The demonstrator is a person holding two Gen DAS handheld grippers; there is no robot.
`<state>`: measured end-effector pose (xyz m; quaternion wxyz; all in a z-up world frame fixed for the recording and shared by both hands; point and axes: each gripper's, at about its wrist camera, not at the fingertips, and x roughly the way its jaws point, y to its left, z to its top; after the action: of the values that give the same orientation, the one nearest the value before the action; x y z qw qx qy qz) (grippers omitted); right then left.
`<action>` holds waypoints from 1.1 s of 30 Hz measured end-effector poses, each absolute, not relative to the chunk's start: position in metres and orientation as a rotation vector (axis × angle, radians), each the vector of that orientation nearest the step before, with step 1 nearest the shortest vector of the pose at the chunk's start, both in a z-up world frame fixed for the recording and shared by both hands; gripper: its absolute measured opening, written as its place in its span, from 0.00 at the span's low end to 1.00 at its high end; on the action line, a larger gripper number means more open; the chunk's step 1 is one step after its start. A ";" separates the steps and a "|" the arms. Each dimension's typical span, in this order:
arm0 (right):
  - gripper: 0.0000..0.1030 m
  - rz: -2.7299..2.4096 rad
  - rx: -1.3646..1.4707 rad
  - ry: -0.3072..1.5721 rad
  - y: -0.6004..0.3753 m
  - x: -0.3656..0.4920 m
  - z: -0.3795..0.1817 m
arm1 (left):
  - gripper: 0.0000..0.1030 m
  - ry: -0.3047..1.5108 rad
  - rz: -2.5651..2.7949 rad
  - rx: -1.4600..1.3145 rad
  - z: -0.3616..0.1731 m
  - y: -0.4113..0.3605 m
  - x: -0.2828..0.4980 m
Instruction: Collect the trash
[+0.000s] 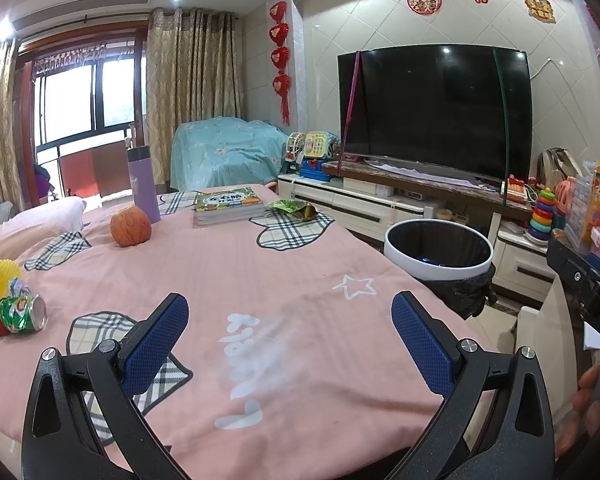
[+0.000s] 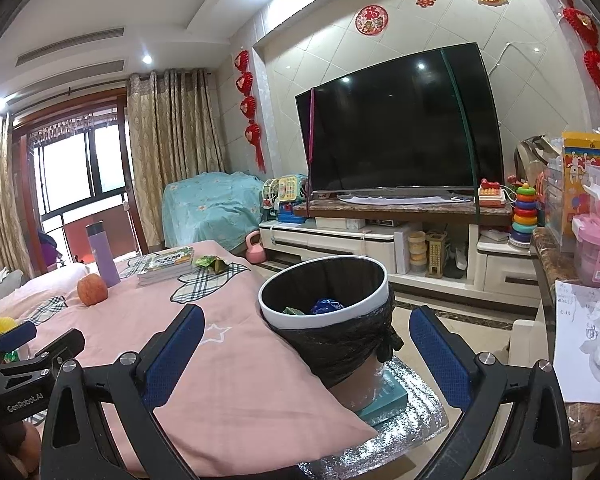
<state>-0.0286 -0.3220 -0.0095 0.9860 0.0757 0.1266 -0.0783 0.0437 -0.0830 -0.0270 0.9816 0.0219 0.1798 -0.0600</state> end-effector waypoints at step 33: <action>1.00 -0.151 0.165 0.277 -0.317 -0.025 -0.012 | 1.00 0.382 -0.146 0.060 -0.034 -0.091 0.055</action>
<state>-0.0245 -0.3173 -0.0120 0.9842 0.0820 0.1378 -0.0750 0.0547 -0.0909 -0.0337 0.9788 0.0298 0.1894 -0.0724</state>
